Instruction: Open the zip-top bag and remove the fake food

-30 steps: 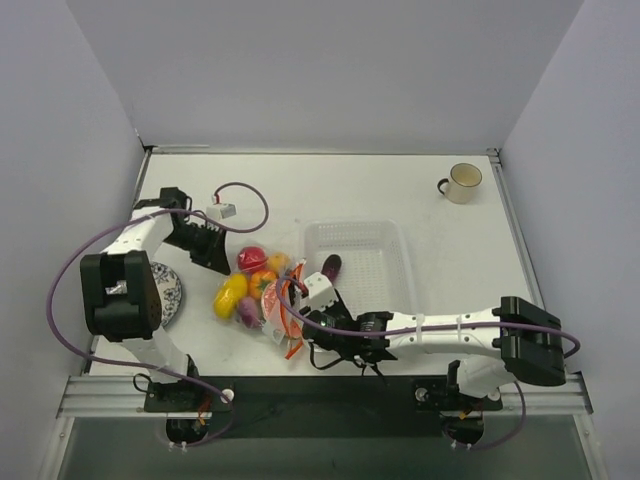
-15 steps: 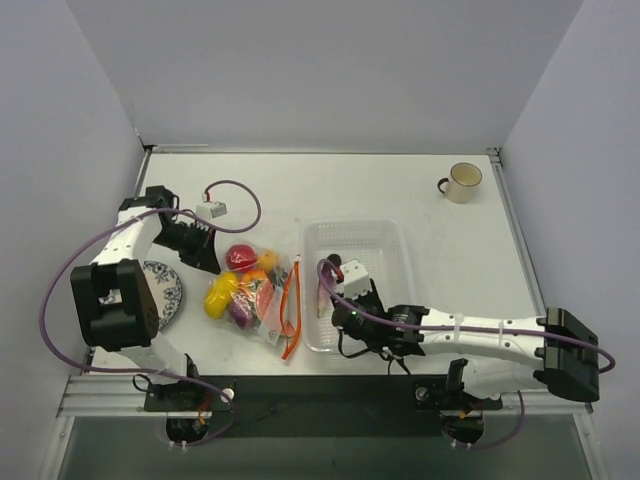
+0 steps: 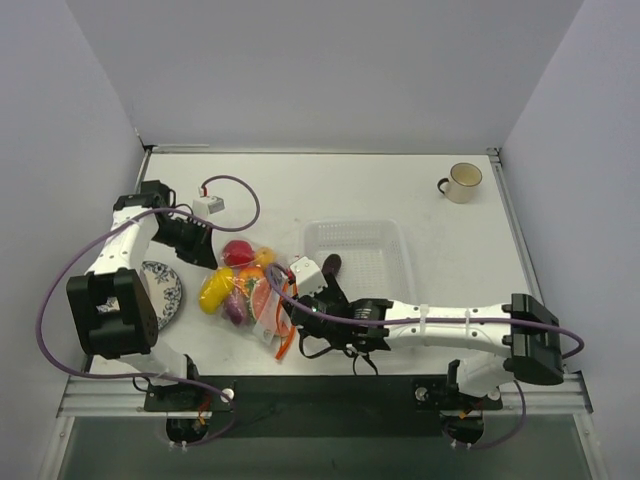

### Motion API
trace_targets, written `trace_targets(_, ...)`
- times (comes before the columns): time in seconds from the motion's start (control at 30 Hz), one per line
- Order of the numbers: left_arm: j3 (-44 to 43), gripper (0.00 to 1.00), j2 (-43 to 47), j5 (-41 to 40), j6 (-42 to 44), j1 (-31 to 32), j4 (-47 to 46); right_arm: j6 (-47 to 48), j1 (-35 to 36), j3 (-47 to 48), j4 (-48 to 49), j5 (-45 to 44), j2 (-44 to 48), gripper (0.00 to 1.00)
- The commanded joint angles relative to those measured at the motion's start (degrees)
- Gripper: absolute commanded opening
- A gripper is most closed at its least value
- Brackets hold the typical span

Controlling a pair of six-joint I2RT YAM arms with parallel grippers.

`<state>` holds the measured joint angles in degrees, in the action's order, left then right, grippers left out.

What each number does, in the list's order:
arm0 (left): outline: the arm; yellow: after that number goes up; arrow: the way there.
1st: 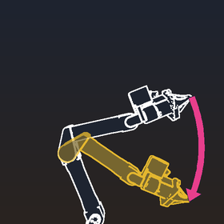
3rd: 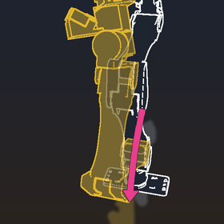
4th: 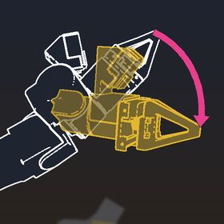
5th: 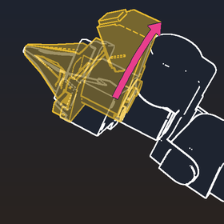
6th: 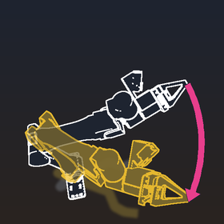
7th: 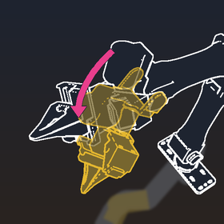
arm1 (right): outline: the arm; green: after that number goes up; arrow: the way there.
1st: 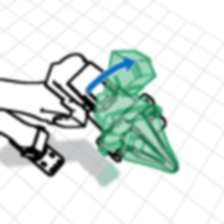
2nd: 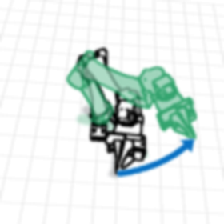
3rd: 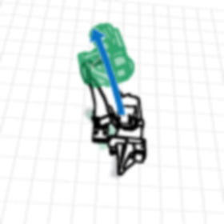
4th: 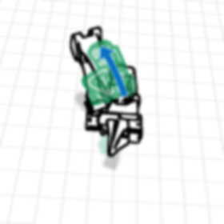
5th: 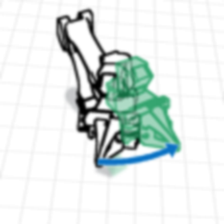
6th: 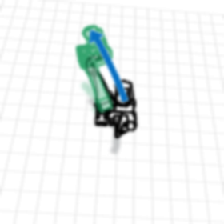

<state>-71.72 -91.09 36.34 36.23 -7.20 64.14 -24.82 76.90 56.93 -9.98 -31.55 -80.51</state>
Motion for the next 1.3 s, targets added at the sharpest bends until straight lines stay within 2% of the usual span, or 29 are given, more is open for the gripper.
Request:
trace_targets(0.0, -0.5, 0.0, 1.7, 0.4, 0.3, 0.2, 0.4, 0.2, 0.1, 0.7, -2.0, -0.1, -3.2, 0.62)
trace_targets(0.2, -1.0, 0.0, 1.7, -0.5, 0.9, 0.2, 0.9, -1.6, -3.0, -3.1, -2.1, 0.4, -4.3, 0.58)
trace_targets(0.5, -6.1, 0.0, 3.6, 0.1, 0.4, 2.1, 6.0, -0.7, -8.7, -10.1, -2.2, 1.1, 2.0, 0.56)
trace_targets(0.7, -4.8, 0.0, 4.3, 0.2, -0.2, 3.4, 5.4, 0.8, -8.4, -8.4, -3.7, -0.3, 4.2, 0.56)
trace_targets(0.8, -3.3, 0.0, 3.4, -0.8, -0.6, 3.5, 4.1, 4.1, -4.1, -1.8, -3.9, -3.9, 2.8, 0.56)
trace_targets(0.9, -0.6, 0.0, 2.8, -4.9, -0.8, 3.3, 0.3, 6.8, 0.0, 4.3, -2.9, -4.9, -0.2, 0.56)
trace_targets(0.93, 0.4, 0.0, 2.9, -8.5, -1.0, 3.2, -1.3, 7.3, 0.7, 4.9, -0.5, -4.2, -0.9, 0.56)
trace_targets(1.03, 5.3, 0.0, 2.2, -16.3, -1.0, 3.2, -8.1, 8.8, 2.2, 3.3, 4.4, -1.5, -4.3, 0.54)
trace_targets(1.17, 7.7, 0.0, -1.3, -21.1, -1.2, 3.4, -12.0, 8.1, 2.6, -0.1, 8.4, 0.4, -8.7, 0.5)
trace_targets(1.27, 9.4, 0.0, -2.8, -25.3, -1.3, 3.9, -15.9, 8.4, 2.6, -3.9, 12.9, 1.2, -8.7, 0.5)
